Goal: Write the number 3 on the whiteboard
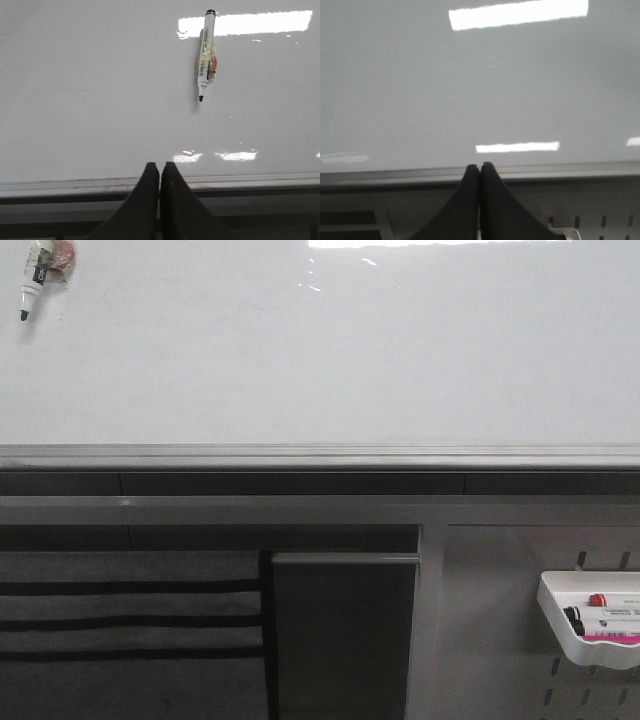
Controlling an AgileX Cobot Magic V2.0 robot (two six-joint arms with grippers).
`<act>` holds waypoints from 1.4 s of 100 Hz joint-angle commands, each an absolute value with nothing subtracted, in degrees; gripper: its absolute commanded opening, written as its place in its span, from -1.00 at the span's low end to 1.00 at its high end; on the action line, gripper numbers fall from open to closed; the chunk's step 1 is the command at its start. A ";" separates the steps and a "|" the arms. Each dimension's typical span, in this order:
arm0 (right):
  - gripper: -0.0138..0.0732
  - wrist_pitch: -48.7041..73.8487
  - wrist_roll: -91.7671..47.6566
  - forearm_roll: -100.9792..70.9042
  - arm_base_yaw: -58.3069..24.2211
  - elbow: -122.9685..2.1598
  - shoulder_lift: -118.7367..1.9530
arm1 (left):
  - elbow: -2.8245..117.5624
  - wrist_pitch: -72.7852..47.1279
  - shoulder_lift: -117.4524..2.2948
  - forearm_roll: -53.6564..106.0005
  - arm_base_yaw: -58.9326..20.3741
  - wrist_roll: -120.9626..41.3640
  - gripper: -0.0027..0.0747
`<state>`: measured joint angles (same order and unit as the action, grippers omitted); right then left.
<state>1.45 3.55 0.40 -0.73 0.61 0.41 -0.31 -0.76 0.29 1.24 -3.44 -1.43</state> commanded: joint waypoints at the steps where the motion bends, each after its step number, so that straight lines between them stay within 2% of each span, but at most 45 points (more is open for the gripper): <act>1: -0.84 1.80 3.83 -0.55 -0.81 -0.84 0.77 | 0.68 3.83 1.82 3.10 -3.41 -1.28 -0.98; 11: -0.84 6.55 3.83 -1.74 -0.81 -5.74 -0.32 | 4.77 1.69 0.98 6.73 -3.50 -1.28 -0.98; 26: -0.84 15.03 3.83 -1.79 -0.91 -16.73 -5.47 | 15.87 -7.76 -3.54 5.74 -3.50 -1.28 -0.98; 59: -0.84 40.27 -1.34 -1.88 -0.91 -43.15 -26.39 | 42.33 -26.70 -22.95 5.64 -3.50 -1.38 -0.98; 98: -0.84 41.08 -1.43 -4.57 -0.91 -45.27 -35.35 | 43.73 -25.97 -32.32 3.85 -3.50 -1.38 -0.98; 113: -0.84 39.78 -6.55 -12.54 -0.91 -45.27 -37.04 | 43.73 -25.72 -36.01 2.36 -3.50 -2.20 -0.97; 122: -0.84 38.38 -11.71 -19.48 -0.91 -45.27 -38.01 | 43.73 -24.78 -38.54 2.75 -3.66 -3.41 -0.78; 133: -0.73 38.06 -18.27 -25.78 -0.91 -45.27 -39.98 | 43.73 -20.84 -41.95 2.65 -5.89 -3.41 -0.25; 140: -0.57 38.34 -21.51 -28.84 -0.91 -45.27 -41.33 | 43.73 -17.71 -44.41 1.56 -7.88 -3.41 0.07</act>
<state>42.29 -16.18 -23.42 -0.73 -43.56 -39.69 41.72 -25.86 -41.77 2.24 -5.61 -3.07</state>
